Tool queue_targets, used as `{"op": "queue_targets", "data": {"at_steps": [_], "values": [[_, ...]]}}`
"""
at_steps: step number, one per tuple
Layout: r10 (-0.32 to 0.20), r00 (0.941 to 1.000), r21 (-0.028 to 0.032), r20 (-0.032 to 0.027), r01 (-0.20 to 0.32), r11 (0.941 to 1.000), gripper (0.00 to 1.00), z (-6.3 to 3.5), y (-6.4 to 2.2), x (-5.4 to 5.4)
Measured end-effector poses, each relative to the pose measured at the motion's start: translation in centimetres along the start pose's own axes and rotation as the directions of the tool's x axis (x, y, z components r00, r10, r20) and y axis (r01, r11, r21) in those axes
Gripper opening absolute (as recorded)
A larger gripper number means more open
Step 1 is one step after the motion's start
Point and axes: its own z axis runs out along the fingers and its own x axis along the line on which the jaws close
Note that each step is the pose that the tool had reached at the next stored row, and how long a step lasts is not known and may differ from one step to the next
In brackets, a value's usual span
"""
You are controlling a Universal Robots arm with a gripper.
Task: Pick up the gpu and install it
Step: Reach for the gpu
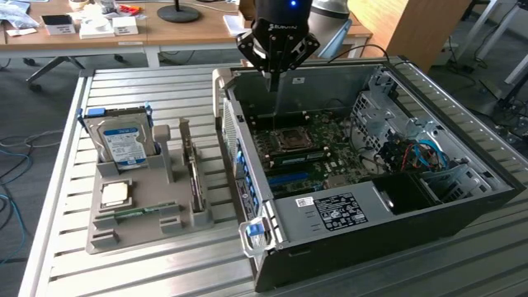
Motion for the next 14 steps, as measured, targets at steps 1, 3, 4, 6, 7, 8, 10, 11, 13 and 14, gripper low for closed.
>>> {"op": "queue_targets", "data": {"at_steps": [1, 3, 4, 6, 7, 8, 10, 11, 13, 14], "values": [[0.000, 1.0000, 0.0001, 0.0000, 0.000, 1.0000, 0.11, -0.01, -0.01, 0.1], [0.000, 1.0000, 0.0002, 0.0000, 0.000, 1.0000, 0.11, -0.01, -0.02, 0.3], [0.000, 1.0000, 0.0002, 0.0000, 0.000, 1.0000, 0.11, -0.01, -0.03, 0.3], [0.000, 1.0000, 0.0002, 0.0000, 0.000, 1.0000, 0.11, -0.01, -0.04, 0.5], [0.000, 1.0000, 0.0003, 0.0001, 0.000, 1.0000, 0.11, -0.01, -0.04, 0.6], [0.000, 1.0000, 0.0003, 0.0000, 0.000, 1.0000, 0.11, -0.02, -0.05, 0.7], [0.000, 1.0000, 0.0004, 0.0001, 0.000, 1.0000, 0.11, -0.02, -0.06, 0.9], [0.000, 1.0000, 0.0005, 0.0000, 0.000, 1.0000, 0.11, -0.02, -0.07, 0.9], [0.000, 1.0000, 0.0005, 0.0001, 0.000, 1.0000, 0.11, -0.02, -0.08, 1.1], [0.000, 1.0000, 0.0007, 0.0000, 0.000, 1.0000, 0.11, -0.03, -0.08, 1.1]]}}
